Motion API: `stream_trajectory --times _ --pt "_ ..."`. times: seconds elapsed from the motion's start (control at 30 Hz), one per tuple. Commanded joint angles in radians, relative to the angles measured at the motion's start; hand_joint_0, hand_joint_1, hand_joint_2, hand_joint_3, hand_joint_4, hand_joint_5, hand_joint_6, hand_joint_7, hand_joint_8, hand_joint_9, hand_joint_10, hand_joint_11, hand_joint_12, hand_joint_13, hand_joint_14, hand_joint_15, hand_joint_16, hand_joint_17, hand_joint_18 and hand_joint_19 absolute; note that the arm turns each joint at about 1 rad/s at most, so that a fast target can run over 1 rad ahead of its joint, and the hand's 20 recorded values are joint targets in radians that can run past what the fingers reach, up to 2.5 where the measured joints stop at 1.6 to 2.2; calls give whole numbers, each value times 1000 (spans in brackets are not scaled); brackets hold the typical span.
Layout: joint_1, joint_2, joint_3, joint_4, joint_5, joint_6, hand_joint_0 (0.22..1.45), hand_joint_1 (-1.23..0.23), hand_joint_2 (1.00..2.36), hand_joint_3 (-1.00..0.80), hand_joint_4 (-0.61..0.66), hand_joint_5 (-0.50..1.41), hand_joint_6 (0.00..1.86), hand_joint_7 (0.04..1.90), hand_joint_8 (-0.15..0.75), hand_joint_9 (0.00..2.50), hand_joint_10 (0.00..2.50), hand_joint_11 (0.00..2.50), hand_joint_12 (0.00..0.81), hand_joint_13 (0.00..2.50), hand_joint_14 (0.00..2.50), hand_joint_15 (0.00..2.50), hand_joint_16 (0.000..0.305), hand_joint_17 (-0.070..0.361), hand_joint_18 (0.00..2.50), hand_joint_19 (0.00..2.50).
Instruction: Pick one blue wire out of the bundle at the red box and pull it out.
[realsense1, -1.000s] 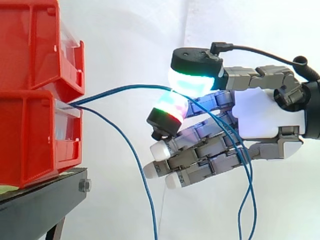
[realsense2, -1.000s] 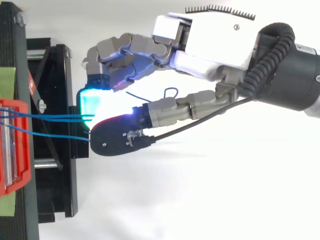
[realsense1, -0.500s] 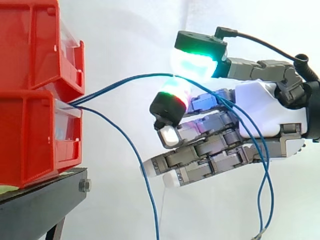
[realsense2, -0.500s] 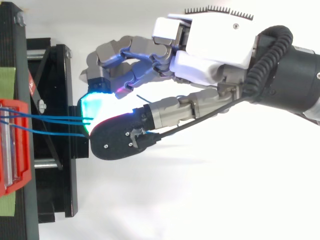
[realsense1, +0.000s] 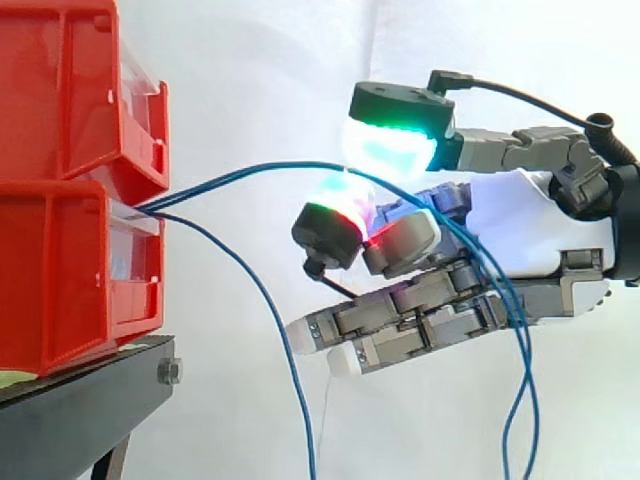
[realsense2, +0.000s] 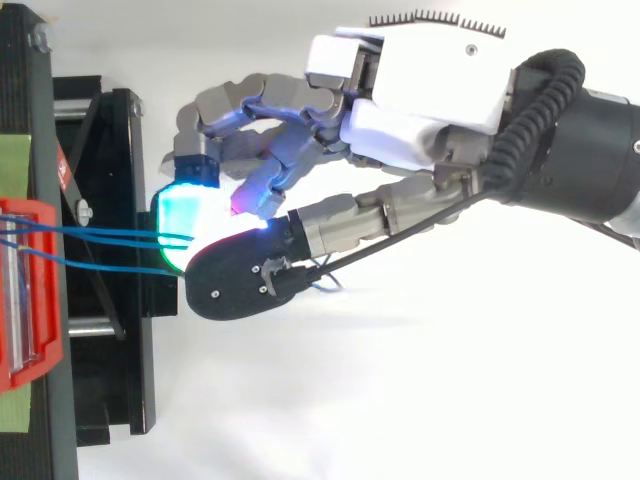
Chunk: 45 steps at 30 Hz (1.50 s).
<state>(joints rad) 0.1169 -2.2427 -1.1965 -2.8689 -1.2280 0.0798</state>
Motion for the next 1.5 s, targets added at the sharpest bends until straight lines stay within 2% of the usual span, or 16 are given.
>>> stream_trajectory --times 0.0,0.3,0.6,0.77,0.87,1.1,1.2,1.27,1.47 --pt "-2 0 0 -4 -4 0 631 -881 1023 -195 316 -115 649 1238 310 1071 18 1480 403 390 8 184 62 139 260 215" --pt "-8 -2 0 -4 -5 0 631 -885 1023 -195 314 -113 642 1260 311 1034 19 1427 403 359 7 173 61 138 252 215" --pt "-6 0 0 -4 -5 0 621 -901 1022 -213 342 -118 658 1250 322 992 19 1433 407 337 8 161 61 138 249 211" --pt "-6 0 0 -4 -5 -3 590 -862 1025 -144 359 -96 594 1415 307 994 23 1253 408 324 6 140 62 139 243 222" --pt "-6 0 0 -4 -5 -3 584 -840 1025 -87 369 -77 539 1505 306 990 26 1230 408 311 5 135 62 140 237 224" --pt "-6 -2 0 -4 -5 -3 618 -846 1024 -60 371 -68 504 1545 310 965 28 1166 408 301 4 117 62 140 237 211" --pt "-8 0 0 -4 -5 -3 620 -851 1024 -59 393 -72 509 1536 305 962 29 1146 408 299 5 117 62 140 241 212" --pt "-6 0 0 -4 -5 -3 617 -858 1023 -58 428 -65 501 1508 298 967 27 1035 411 301 5 96 63 143 247 211" --pt "-6 0 0 -1 -5 -3 611 -835 1023 -56 426 -63 502 1482 300 973 29 1042 412 294 5 104 63 143 246 212"
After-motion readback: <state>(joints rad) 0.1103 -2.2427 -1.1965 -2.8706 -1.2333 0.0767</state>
